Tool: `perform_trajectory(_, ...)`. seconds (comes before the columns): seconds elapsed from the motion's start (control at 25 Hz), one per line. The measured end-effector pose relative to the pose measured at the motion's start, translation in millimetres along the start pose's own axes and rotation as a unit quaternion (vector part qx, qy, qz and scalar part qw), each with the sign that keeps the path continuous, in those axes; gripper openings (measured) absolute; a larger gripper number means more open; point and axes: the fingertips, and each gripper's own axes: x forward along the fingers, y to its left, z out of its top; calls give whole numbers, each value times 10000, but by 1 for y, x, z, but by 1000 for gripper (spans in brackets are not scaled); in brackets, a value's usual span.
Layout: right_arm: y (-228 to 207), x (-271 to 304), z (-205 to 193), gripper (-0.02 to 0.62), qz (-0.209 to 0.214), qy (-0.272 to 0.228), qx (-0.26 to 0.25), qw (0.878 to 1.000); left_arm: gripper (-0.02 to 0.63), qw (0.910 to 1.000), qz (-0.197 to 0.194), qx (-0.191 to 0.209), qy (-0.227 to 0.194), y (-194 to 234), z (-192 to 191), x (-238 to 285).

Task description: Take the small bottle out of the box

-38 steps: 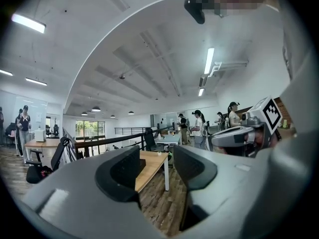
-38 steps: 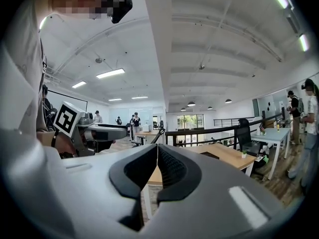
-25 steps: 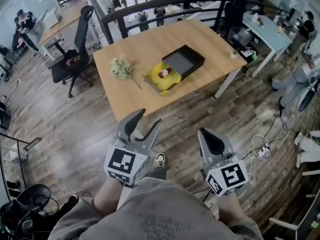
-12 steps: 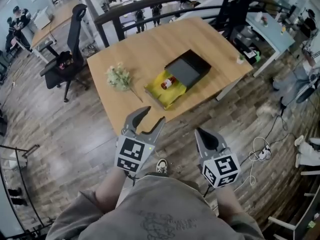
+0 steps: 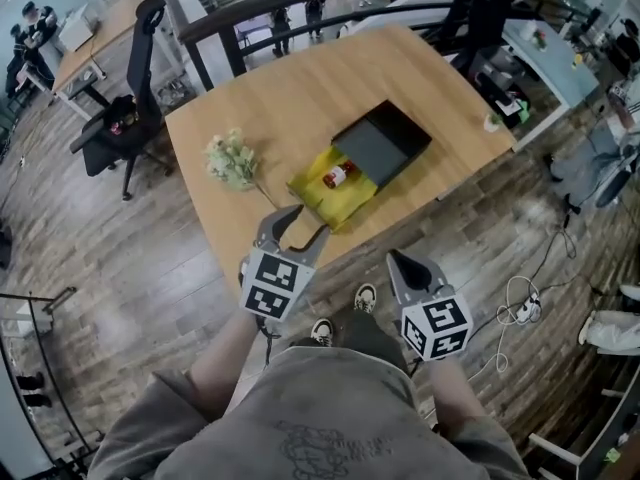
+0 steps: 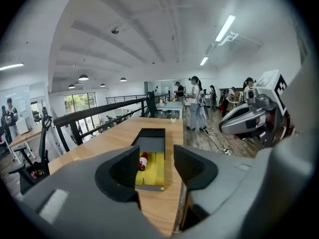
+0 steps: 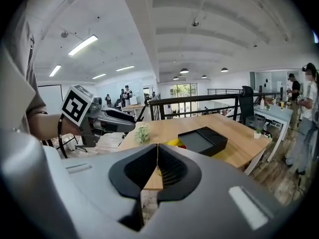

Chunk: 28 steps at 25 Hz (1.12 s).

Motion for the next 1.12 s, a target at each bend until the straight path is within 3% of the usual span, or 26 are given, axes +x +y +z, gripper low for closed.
perform_trajectory(0.44, -85, 79, -31, 12, 272, 596, 200, 9977, 219, 9953, 124, -265, 921, 29, -41, 113)
perform_trajectory(0.64, -133, 117, -40, 12, 437, 938, 233, 9944, 219, 9902, 381, -362, 1290, 48, -62, 170)
perform_trajectory(0.88, -173, 159, -49, 12, 822, 1321, 142, 9877, 264, 9763, 459, -270, 2100, 60, -97, 230)
perform_trajectory(1.12, -196, 189, -52, 14, 1222, 1636, -55, 9789, 296, 9568, 423, 217, 2867, 67, -127, 273)
